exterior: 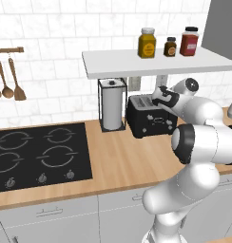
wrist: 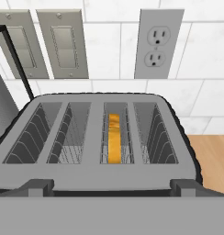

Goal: Start the toaster. Once the lever pops up, take the bread to the plate on the dining counter.

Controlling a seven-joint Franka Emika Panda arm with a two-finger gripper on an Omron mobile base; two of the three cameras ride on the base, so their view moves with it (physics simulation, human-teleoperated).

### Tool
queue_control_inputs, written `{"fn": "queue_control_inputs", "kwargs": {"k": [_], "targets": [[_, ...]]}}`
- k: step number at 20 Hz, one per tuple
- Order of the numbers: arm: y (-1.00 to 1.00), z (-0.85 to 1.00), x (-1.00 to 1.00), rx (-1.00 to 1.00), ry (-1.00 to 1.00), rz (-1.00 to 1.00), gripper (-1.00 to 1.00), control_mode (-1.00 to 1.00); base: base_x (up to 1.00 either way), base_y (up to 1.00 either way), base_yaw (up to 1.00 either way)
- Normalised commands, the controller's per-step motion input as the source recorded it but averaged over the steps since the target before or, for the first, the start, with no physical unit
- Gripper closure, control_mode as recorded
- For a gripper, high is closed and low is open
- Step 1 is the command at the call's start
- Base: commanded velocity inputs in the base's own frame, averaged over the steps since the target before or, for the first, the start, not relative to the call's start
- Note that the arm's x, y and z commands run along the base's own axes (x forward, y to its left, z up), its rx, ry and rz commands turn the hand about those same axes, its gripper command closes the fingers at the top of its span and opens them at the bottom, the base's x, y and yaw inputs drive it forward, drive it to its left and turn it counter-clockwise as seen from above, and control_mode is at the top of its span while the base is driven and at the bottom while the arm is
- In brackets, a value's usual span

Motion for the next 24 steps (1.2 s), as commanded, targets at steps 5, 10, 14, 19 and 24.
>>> {"fn": "queue_control_inputs", "kwargs": {"k": [5, 10, 14, 19, 24], "targets": [[0.00, 0.00, 0.00, 0.00, 0.00, 0.00, -1.00, -1.00, 0.00, 0.00, 0.00], [0.00, 0.00, 0.00, 0.00, 0.00, 0.00, -1.00, -1.00, 0.00, 0.00, 0.00], [0.00, 0.00, 0.00, 0.00, 0.00, 0.00, -1.00, -1.00, 0.00, 0.00, 0.00], [0.00, 0.00, 0.00, 0.00, 0.00, 0.00, -1.00, -1.00, 0.00, 0.00, 0.00], [0.00, 0.00, 0.00, 0.00, 0.00, 0.00, -1.00, -1.00, 0.00, 0.00, 0.00]]}}
